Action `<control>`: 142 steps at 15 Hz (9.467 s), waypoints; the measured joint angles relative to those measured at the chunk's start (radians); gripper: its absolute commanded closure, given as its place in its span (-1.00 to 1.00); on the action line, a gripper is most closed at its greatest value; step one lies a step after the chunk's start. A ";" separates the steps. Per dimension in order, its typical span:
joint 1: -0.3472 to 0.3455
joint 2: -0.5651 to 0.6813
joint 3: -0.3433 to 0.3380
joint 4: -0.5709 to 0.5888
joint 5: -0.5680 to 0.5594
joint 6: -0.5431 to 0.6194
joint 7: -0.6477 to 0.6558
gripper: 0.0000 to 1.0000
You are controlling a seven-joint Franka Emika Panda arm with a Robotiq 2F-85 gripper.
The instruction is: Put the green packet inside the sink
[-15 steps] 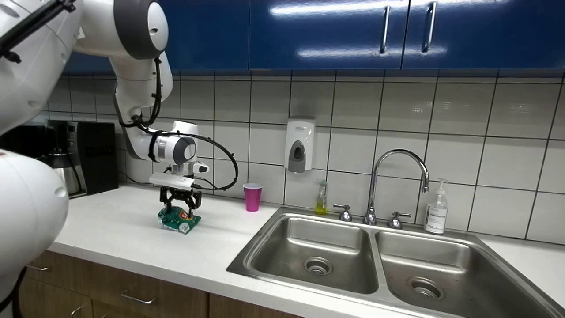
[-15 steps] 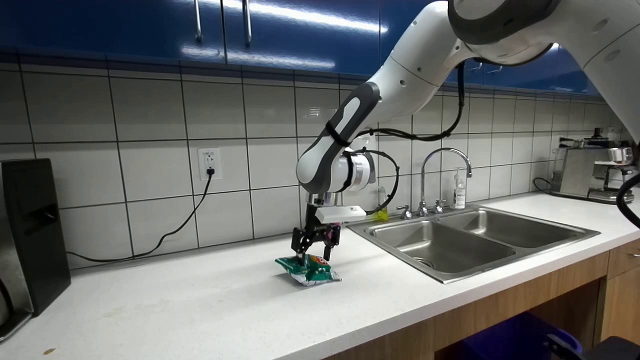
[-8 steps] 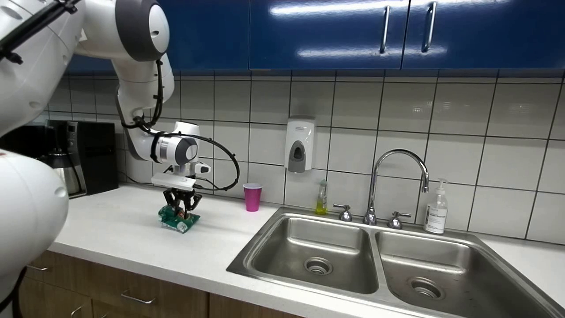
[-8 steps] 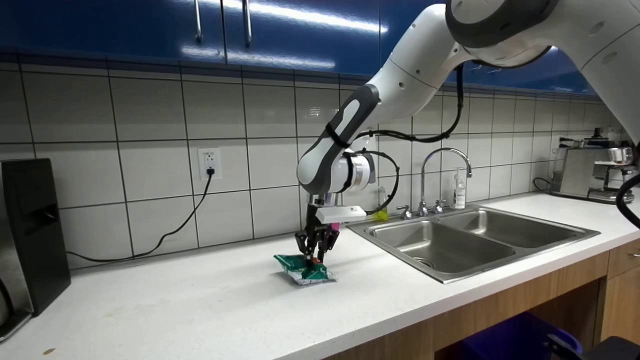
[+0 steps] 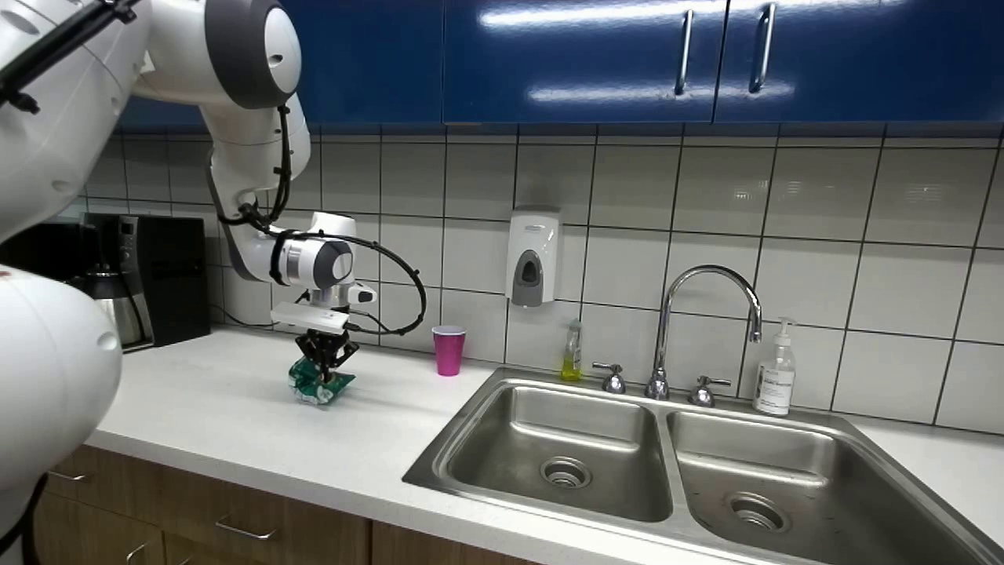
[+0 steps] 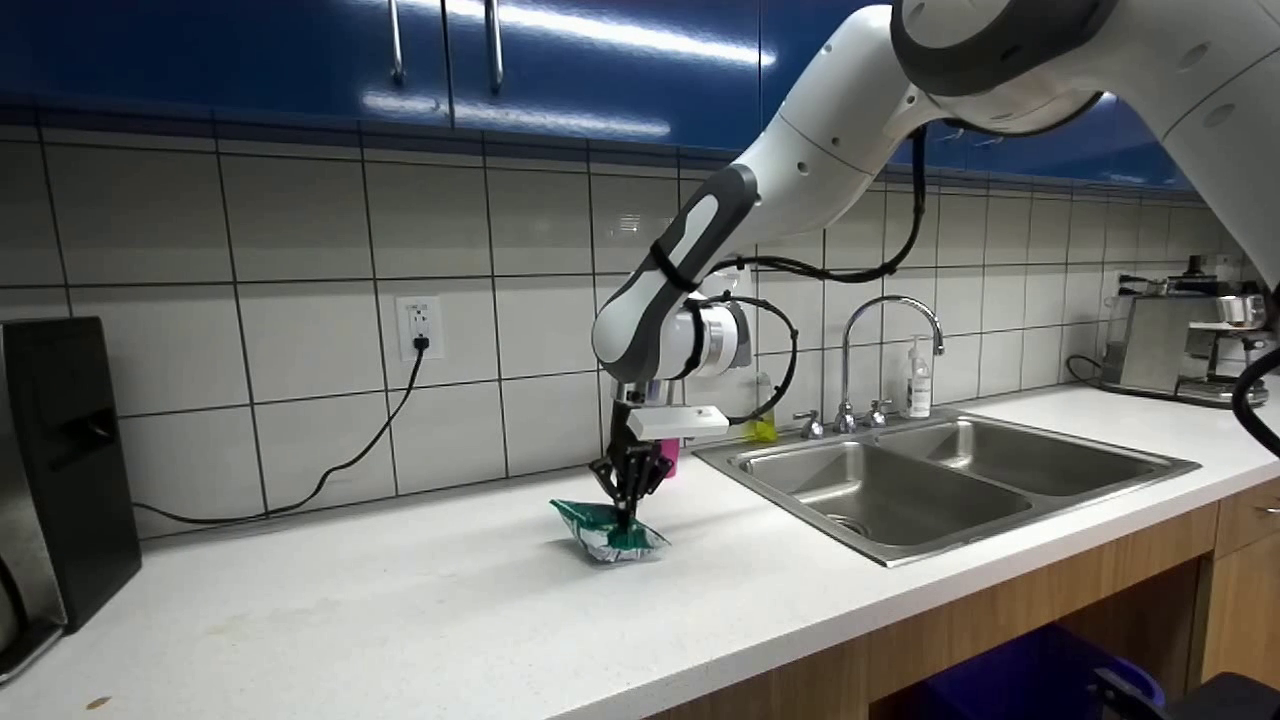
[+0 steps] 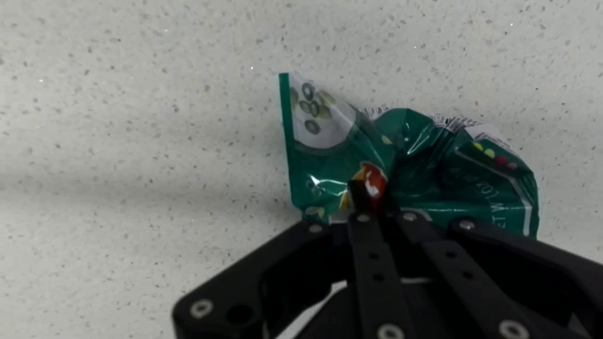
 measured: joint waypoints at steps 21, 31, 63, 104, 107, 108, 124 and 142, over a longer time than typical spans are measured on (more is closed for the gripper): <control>-0.073 -0.295 -0.127 -0.071 -0.004 -0.129 0.196 0.98; -0.164 -0.497 -0.168 -0.270 -0.068 -0.204 0.239 0.98; -0.269 -0.337 -0.272 -0.370 -0.121 -0.021 0.280 0.91; -0.315 0.284 -0.418 0.051 -0.080 0.156 0.383 0.98; -0.319 0.298 -0.418 0.069 -0.079 0.155 0.383 0.41; -0.320 0.300 -0.418 0.073 -0.079 0.154 0.383 0.39; -0.302 0.192 -0.387 0.071 -0.079 0.098 0.337 -1.00; -0.340 -0.138 -0.330 -0.146 -0.080 -0.181 0.036 -1.00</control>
